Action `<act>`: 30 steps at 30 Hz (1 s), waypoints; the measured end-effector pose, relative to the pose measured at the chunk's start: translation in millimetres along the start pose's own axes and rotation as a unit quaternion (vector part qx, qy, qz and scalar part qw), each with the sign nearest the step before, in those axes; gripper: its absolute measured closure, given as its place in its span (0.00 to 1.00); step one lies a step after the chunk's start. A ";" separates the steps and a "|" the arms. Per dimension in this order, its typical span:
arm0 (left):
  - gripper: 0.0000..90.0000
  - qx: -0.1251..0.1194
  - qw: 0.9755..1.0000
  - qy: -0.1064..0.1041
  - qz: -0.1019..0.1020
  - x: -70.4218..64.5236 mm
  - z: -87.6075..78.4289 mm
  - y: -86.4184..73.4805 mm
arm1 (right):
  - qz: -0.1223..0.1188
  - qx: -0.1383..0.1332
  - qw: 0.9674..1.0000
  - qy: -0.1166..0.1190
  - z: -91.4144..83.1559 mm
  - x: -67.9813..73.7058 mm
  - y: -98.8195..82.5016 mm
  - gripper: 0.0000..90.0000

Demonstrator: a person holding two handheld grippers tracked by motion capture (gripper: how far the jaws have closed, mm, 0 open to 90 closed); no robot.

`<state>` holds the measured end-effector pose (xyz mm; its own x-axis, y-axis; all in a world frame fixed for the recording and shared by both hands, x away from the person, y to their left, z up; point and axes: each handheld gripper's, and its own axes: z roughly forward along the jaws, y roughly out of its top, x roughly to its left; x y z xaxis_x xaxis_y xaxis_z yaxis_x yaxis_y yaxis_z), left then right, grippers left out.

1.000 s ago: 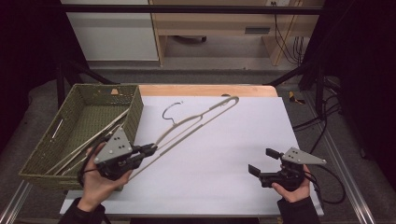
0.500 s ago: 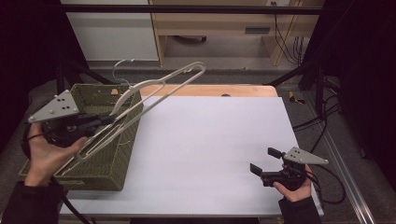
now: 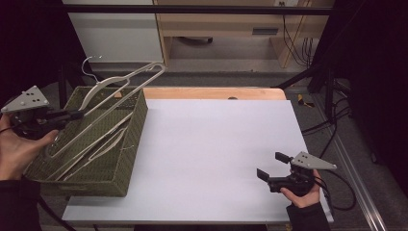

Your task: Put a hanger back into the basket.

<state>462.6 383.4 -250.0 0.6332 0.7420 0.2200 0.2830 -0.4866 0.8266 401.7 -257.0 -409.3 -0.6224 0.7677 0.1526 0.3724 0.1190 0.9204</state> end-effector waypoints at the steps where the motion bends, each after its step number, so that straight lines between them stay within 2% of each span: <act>1: 0.97 0.004 1.000 0.003 -0.003 3.7 0.0 -4.5 | -0.001 0.000 1.000 0.000 0.2 -0.2 0.0 0.06; 7: 0.97 0.020 1.000 0.013 -0.017 17.3 0.6 -27.2 | -0.002 -0.001 1.000 0.002 0.7 0.1 -0.3 0.06; 10: 0.97 0.026 0.999 0.026 -0.018 21.5 1.7 -35.2 | -0.005 0.000 1.000 0.004 0.8 -0.1 -0.6 0.06; 13: 0.97 0.034 0.999 0.030 -0.014 24.4 2.3 -41.3 | -0.004 0.001 1.000 0.003 1.6 0.1 -0.7 0.06; 20: 0.97 0.058 0.997 0.042 -0.030 31.5 3.0 -60.4 | -0.005 0.000 1.000 0.004 1.5 0.2 -0.8 0.07; 25: 0.97 0.070 0.996 0.039 -0.038 31.6 7.3 -75.6 | -0.003 0.004 1.000 0.005 1.8 0.7 -1.0 0.07; 28: 0.97 0.083 0.995 0.036 -0.037 28.7 14.7 -84.1 | -0.003 0.004 1.000 0.006 2.4 1.0 -1.2 0.07; 30: 0.97 0.096 0.994 0.035 -0.028 25.6 22.5 -90.2 | -0.003 0.004 1.000 0.007 2.9 1.2 -1.3 0.07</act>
<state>469.5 435.9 -330.6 0.5631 0.7973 0.2173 0.4533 -0.5179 0.7255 402.4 -254.4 -411.4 -0.6341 0.7583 0.1515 0.3740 0.1293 0.9184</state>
